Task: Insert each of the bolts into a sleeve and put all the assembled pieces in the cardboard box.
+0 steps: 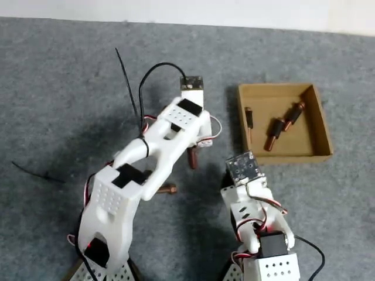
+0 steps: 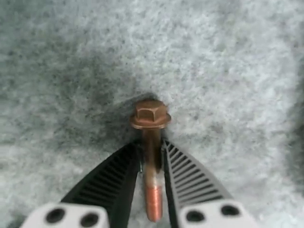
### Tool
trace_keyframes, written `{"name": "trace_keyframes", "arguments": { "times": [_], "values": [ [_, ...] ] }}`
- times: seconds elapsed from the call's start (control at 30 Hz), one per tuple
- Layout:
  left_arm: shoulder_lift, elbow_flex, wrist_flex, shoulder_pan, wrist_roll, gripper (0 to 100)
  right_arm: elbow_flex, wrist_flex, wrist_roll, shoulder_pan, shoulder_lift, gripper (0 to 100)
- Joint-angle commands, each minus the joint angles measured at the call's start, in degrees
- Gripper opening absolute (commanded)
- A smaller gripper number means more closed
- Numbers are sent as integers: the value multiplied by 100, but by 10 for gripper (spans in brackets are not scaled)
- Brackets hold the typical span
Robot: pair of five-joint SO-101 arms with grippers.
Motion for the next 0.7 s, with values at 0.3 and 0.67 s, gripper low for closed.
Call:
{"name": "trace_keyframes", "arguments": {
  "times": [0.3,0.67],
  "values": [
    [-3196,2554,-844,-163,-44,3,813,-1789,-26,-910,13,5],
    [-6862,5508,-2497,-189,-44,3,813,-2105,-26,-1560,40,5]
  ]
}}
